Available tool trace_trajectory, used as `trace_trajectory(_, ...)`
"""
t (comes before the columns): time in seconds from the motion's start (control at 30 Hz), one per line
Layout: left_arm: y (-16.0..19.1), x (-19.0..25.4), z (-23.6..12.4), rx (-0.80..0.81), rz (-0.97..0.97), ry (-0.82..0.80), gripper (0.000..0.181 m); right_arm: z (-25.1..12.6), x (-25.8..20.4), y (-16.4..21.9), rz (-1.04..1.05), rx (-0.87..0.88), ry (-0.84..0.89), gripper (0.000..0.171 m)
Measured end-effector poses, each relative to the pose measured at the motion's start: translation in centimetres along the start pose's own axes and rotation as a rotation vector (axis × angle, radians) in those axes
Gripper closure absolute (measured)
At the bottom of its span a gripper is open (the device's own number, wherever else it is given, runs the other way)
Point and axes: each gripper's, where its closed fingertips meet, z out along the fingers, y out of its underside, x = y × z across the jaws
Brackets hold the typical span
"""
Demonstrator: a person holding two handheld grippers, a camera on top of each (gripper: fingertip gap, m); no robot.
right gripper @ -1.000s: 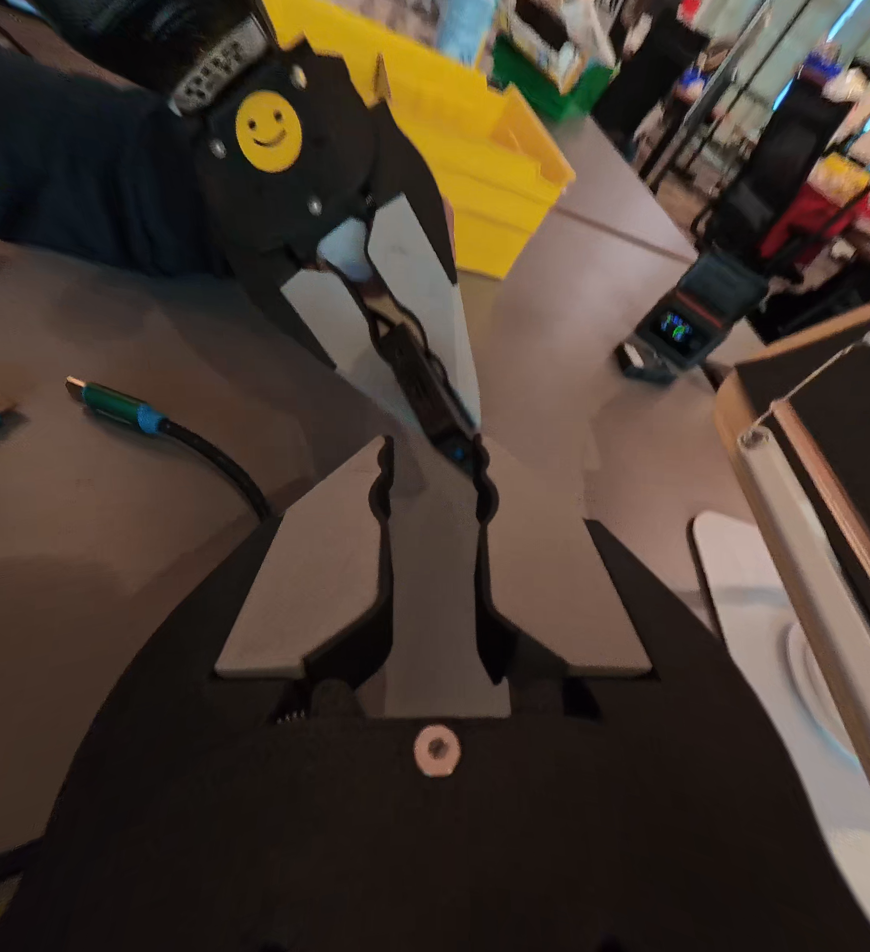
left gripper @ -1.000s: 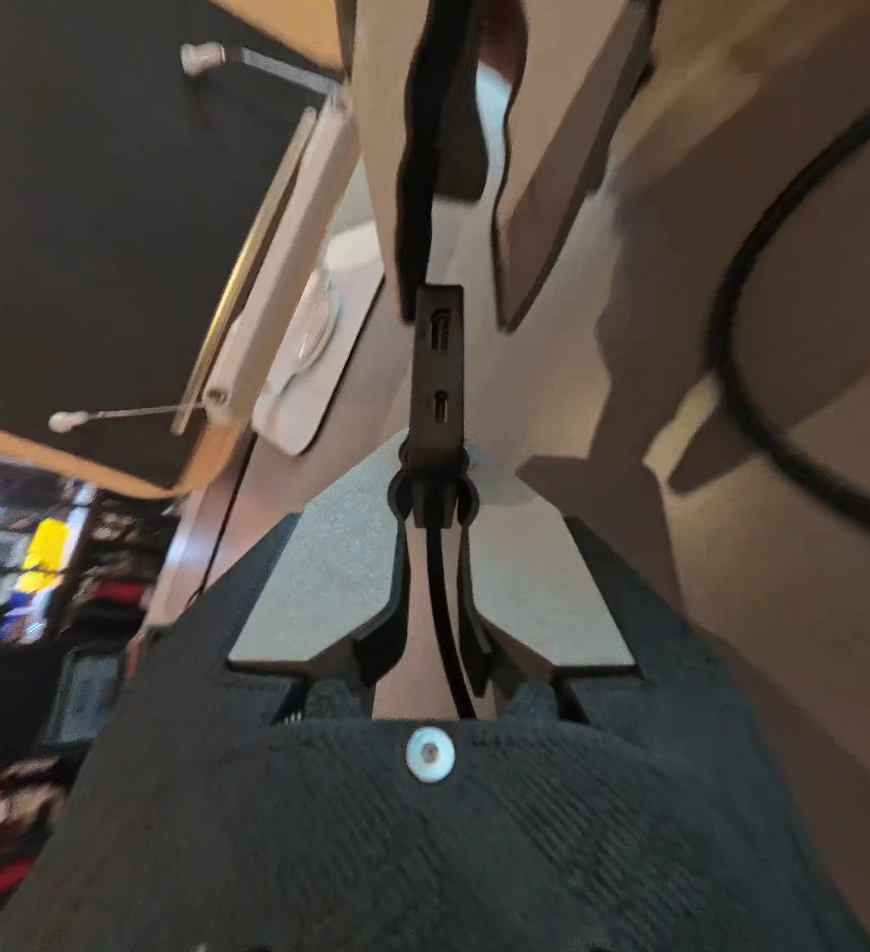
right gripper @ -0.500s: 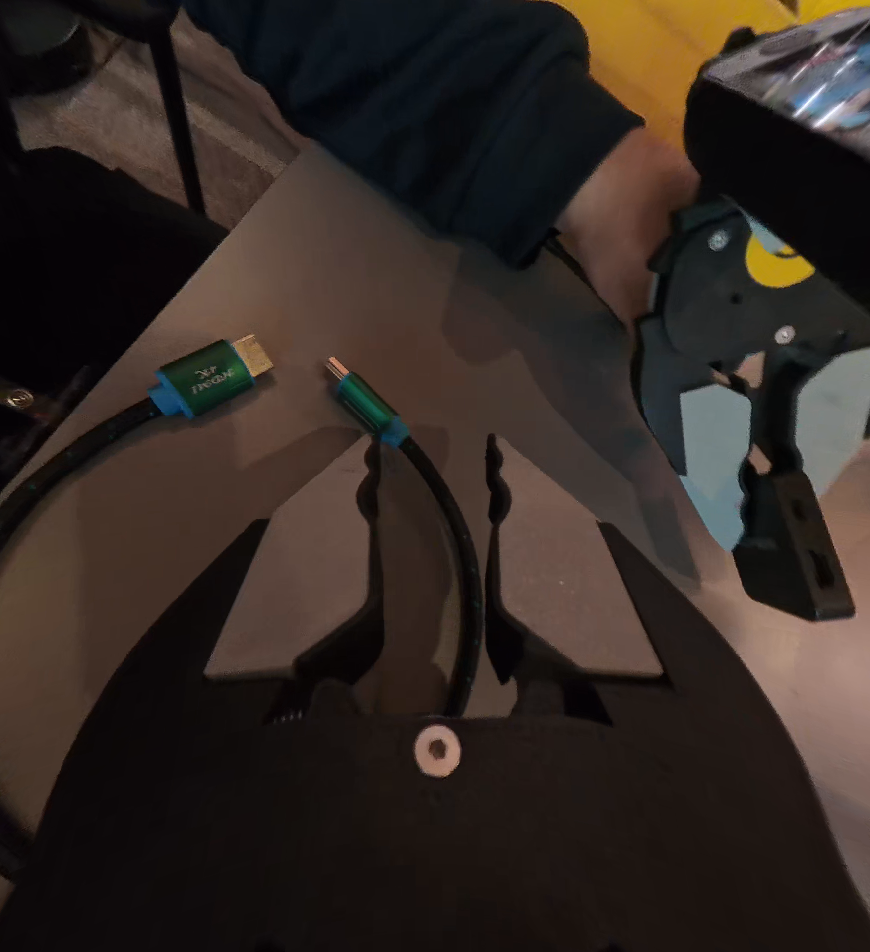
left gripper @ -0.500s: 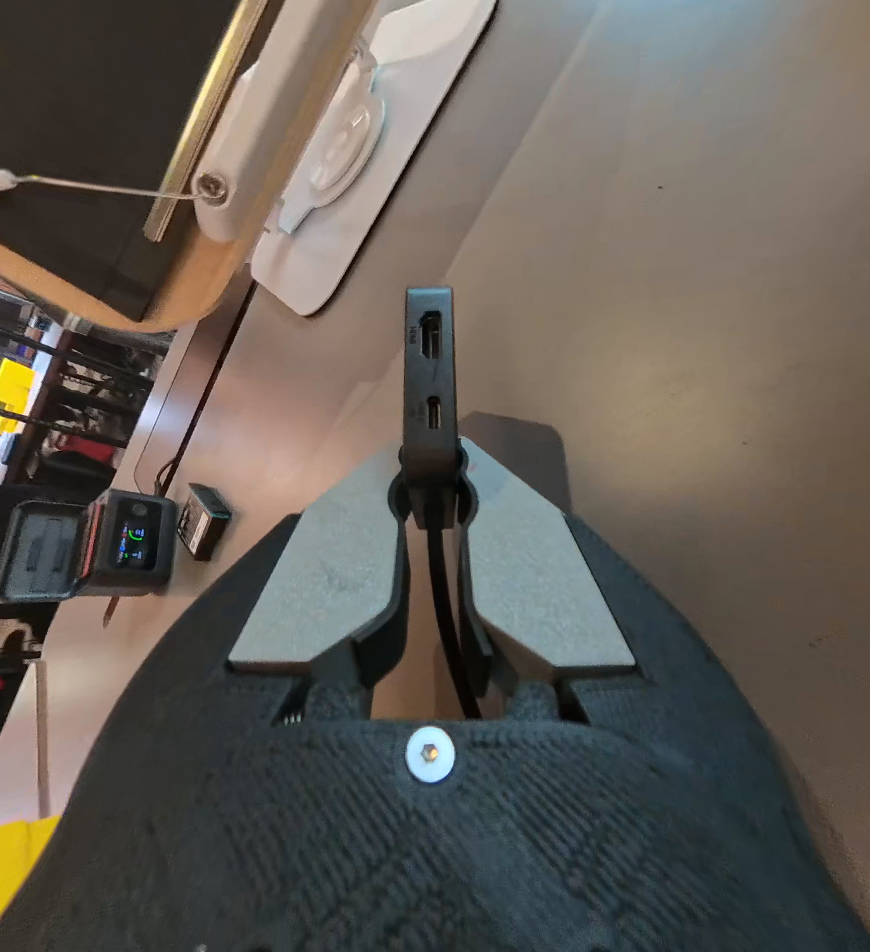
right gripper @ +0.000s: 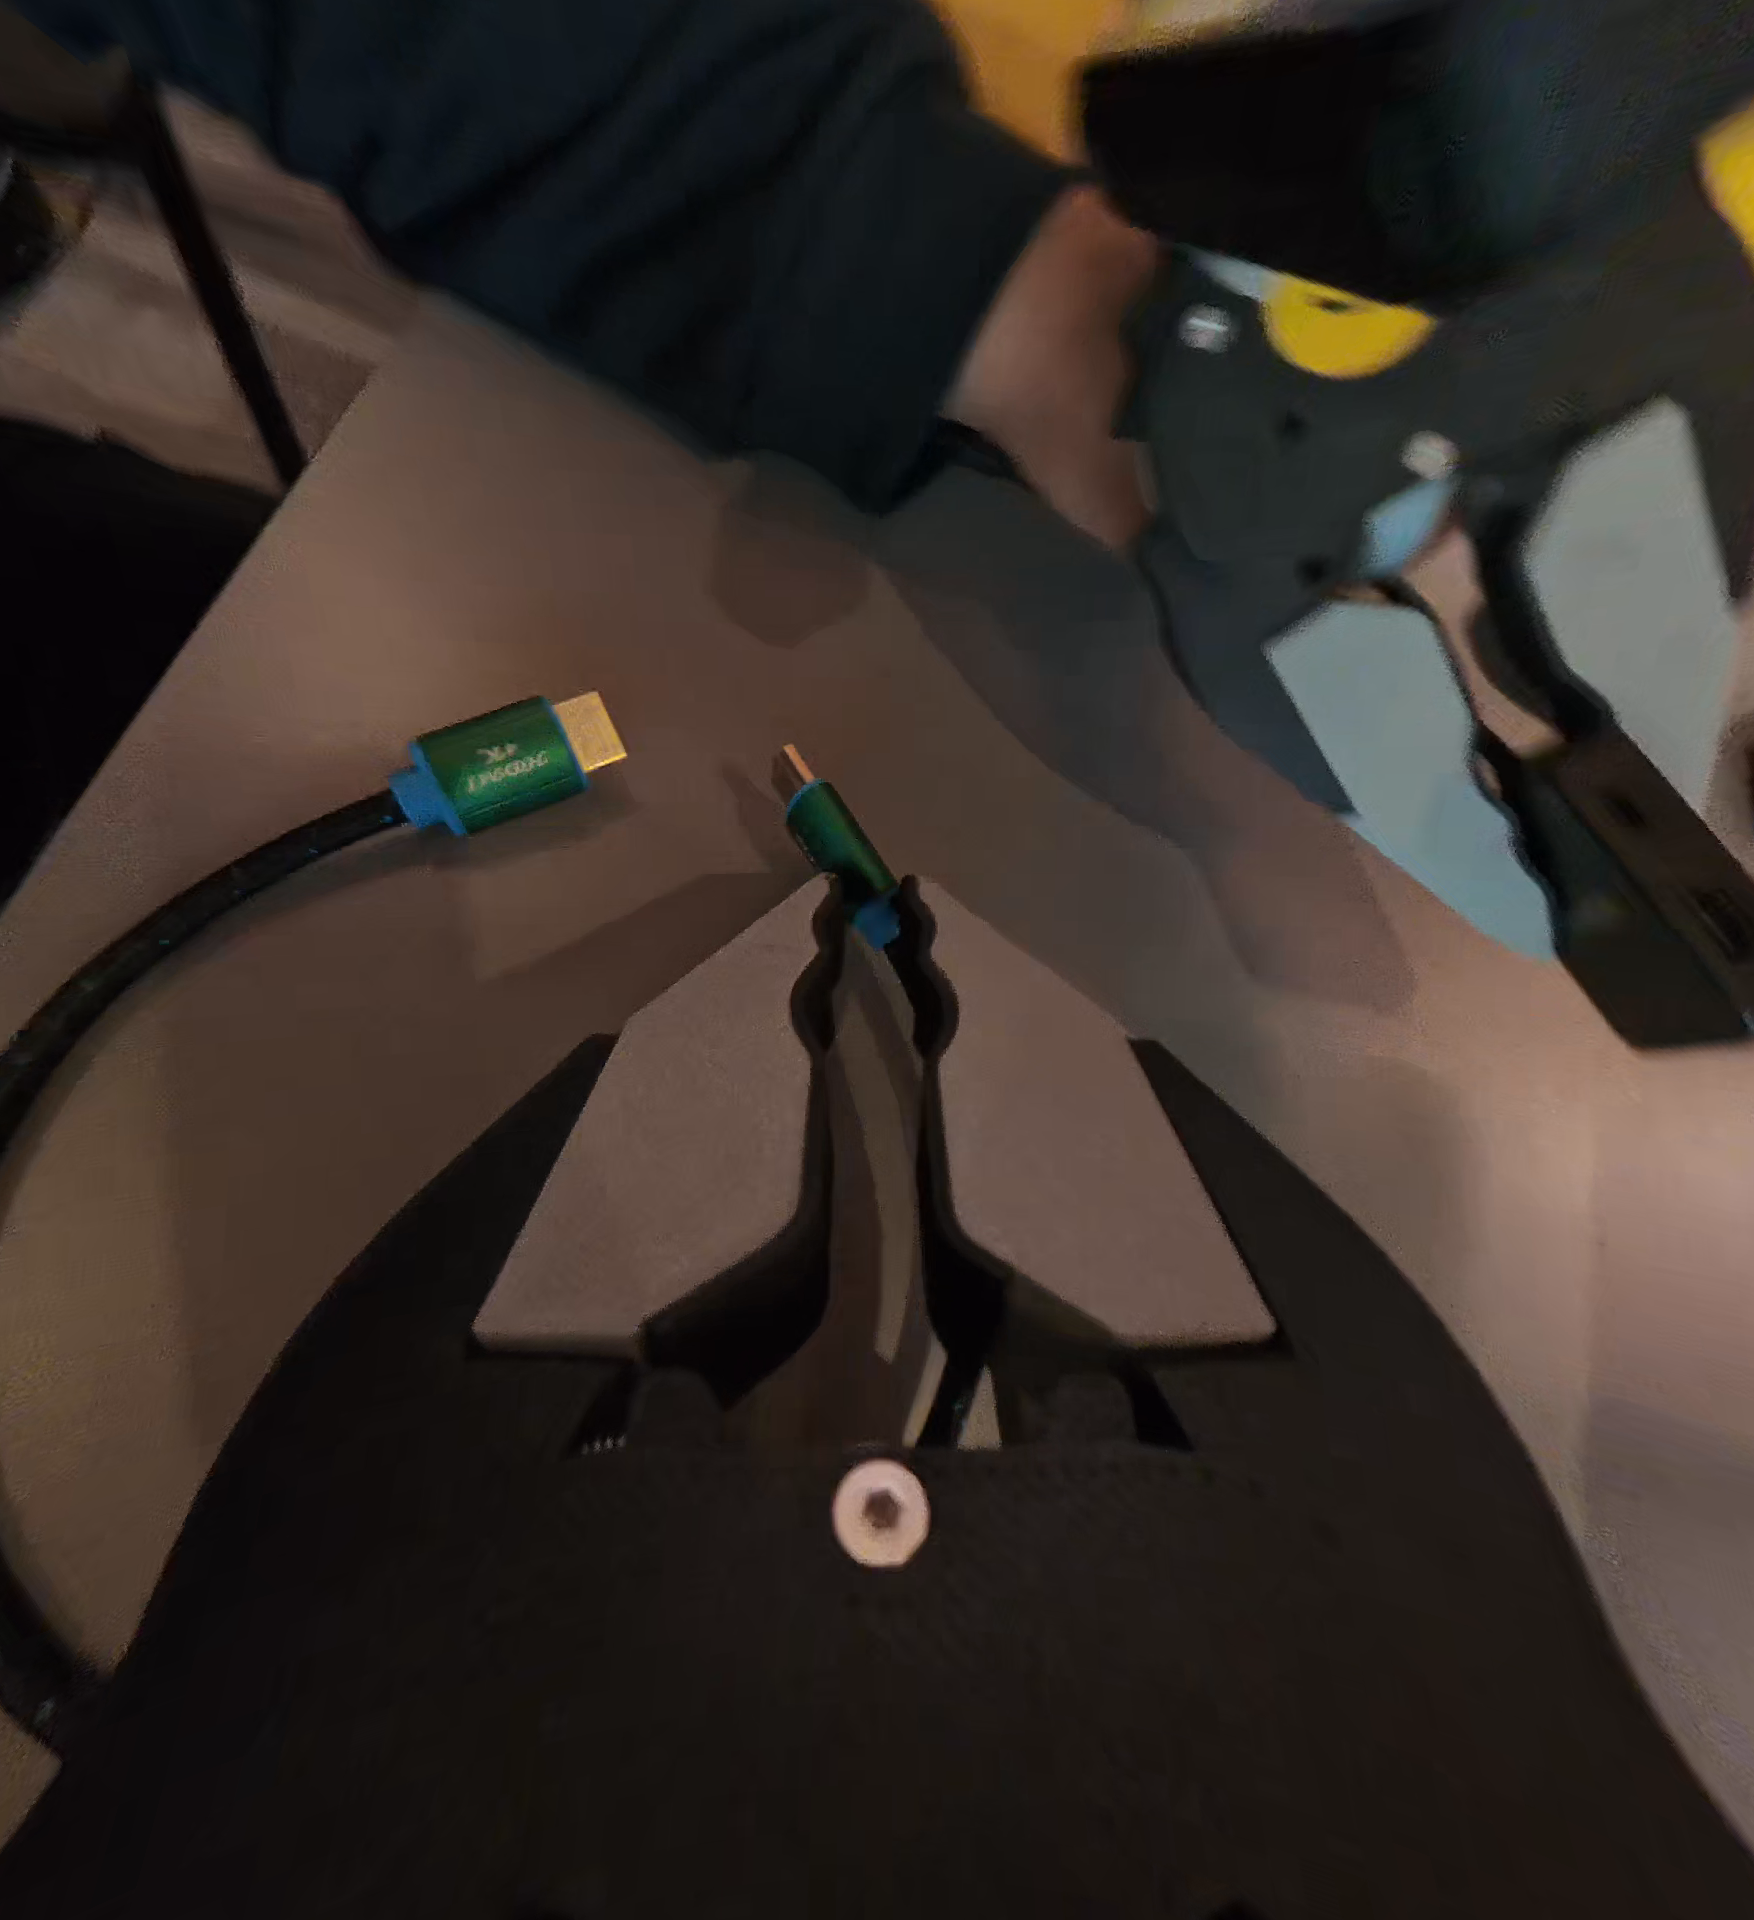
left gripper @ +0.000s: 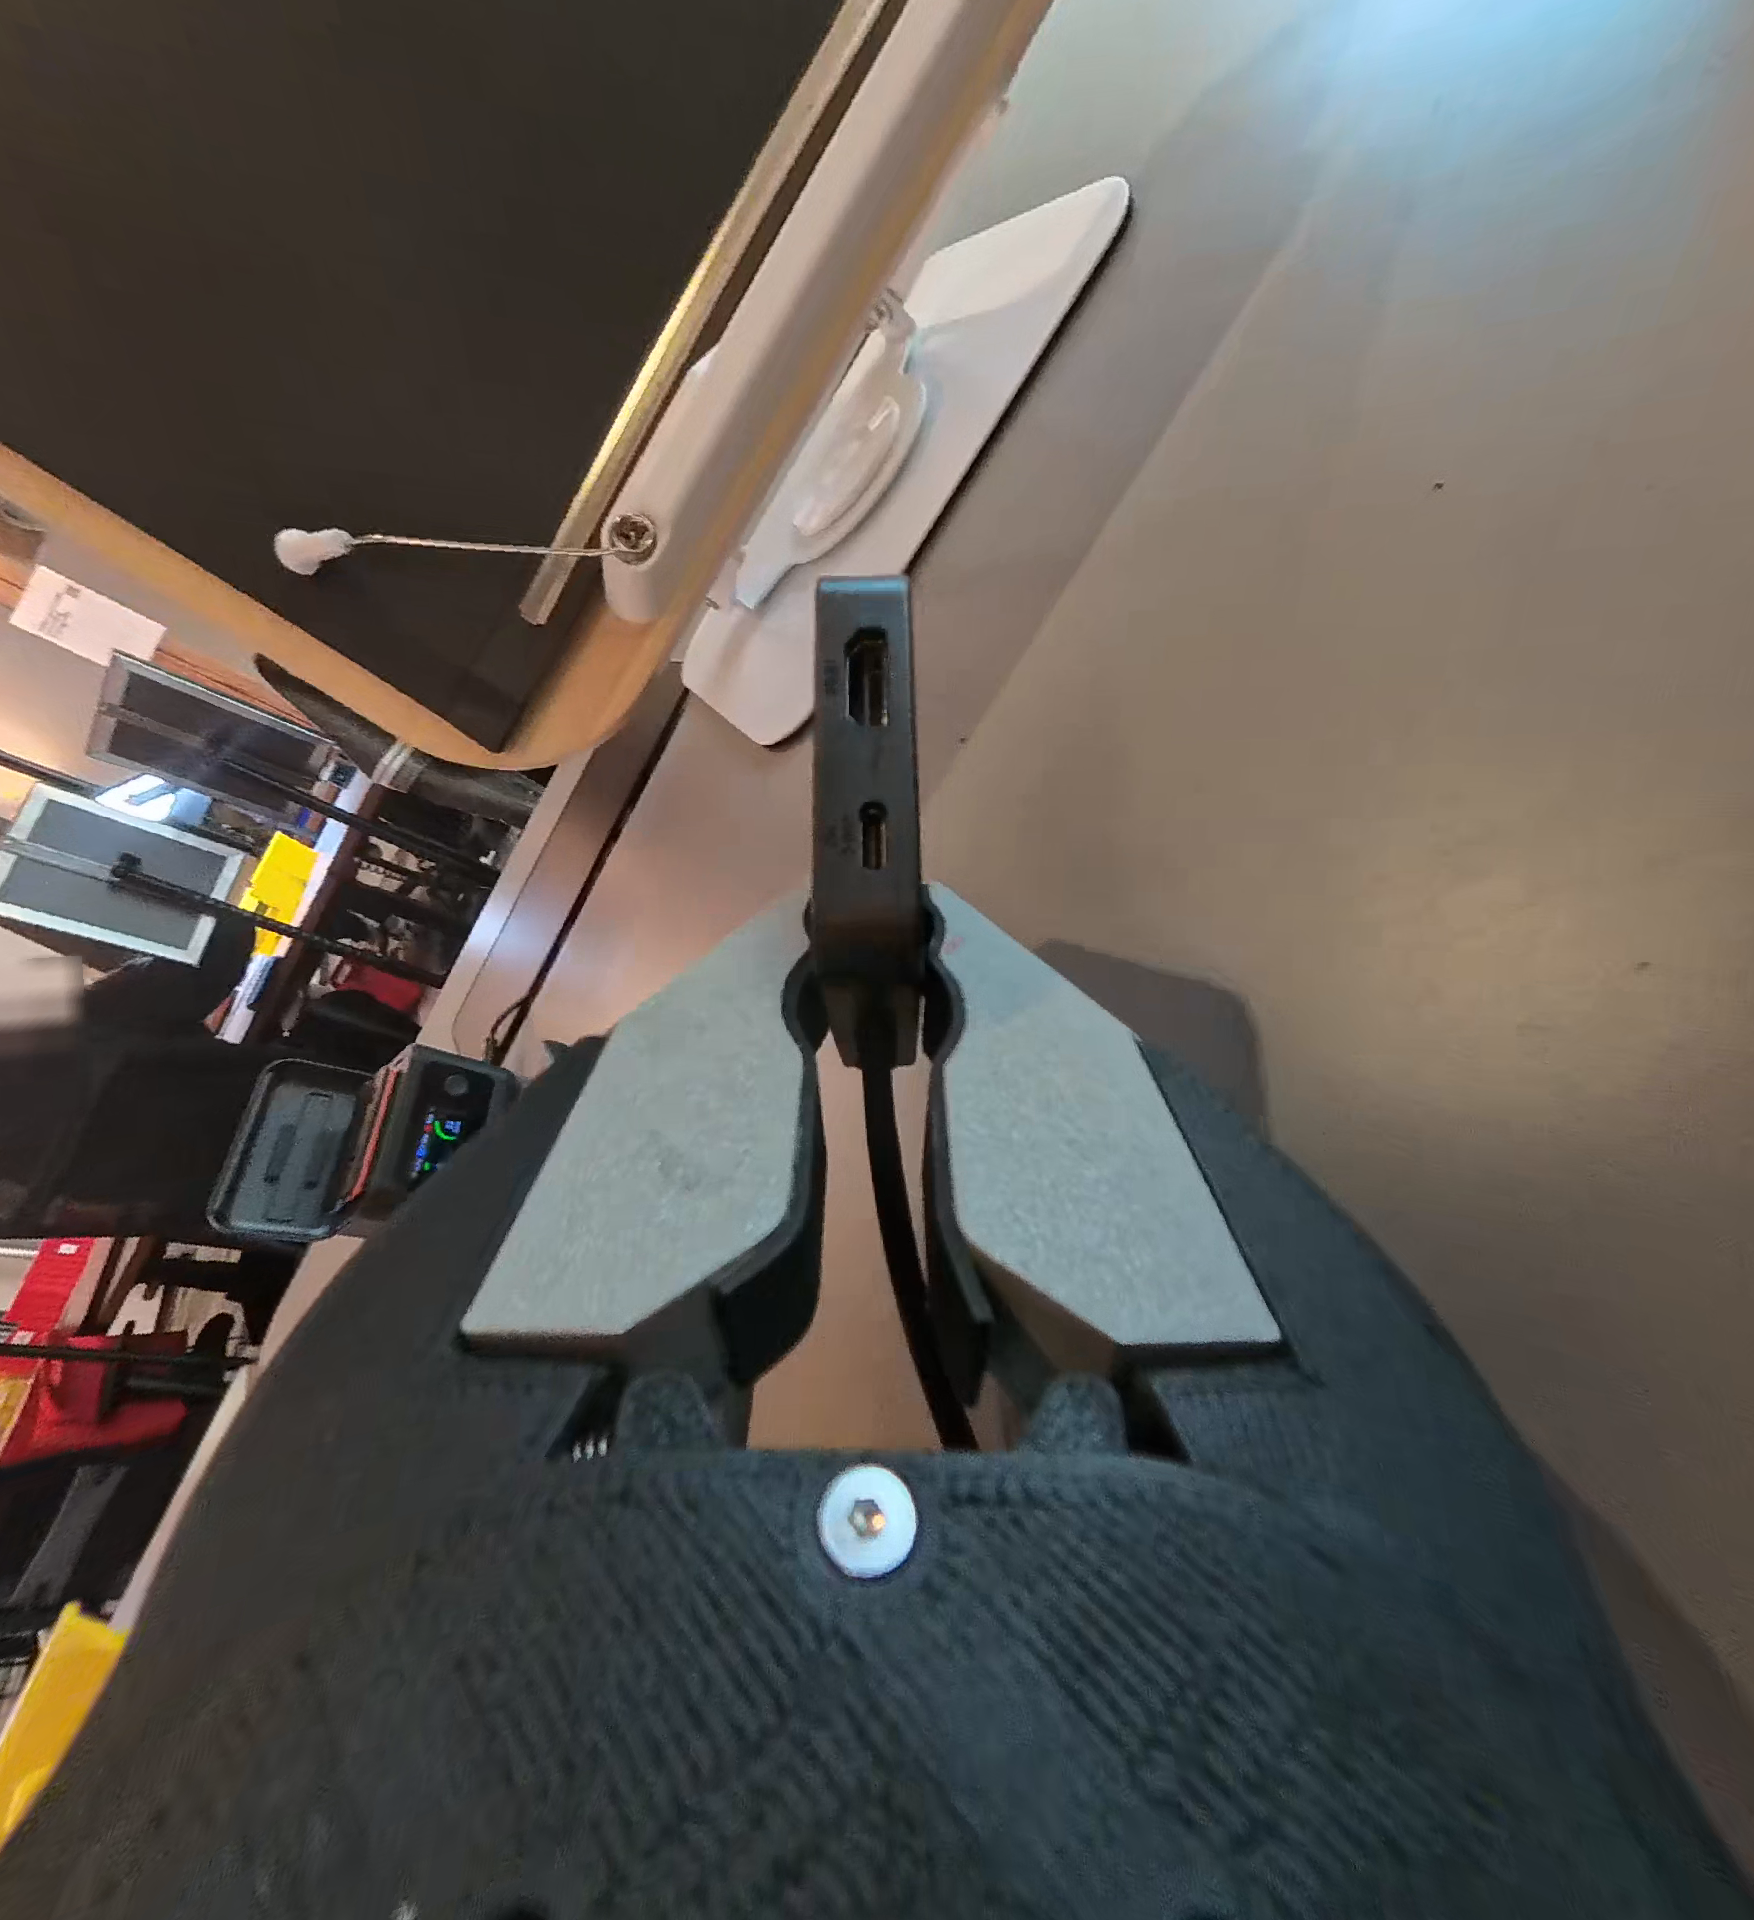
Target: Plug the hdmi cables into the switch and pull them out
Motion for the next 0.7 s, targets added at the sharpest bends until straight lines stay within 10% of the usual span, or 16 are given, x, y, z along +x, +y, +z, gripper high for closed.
trace_trajectory(0.4,-1.5,-2.3,-0.4,0.003,0.319,-0.257,0.170,-5.4,8.5,2.5,0.609,0.216,0.181,0.171)
trace_trajectory(0.7,-0.8,-2.1,-0.3,0.037,0.134,-0.169,0.170,-5.0,9.0,4.3,0.648,0.155,0.194,0.153)
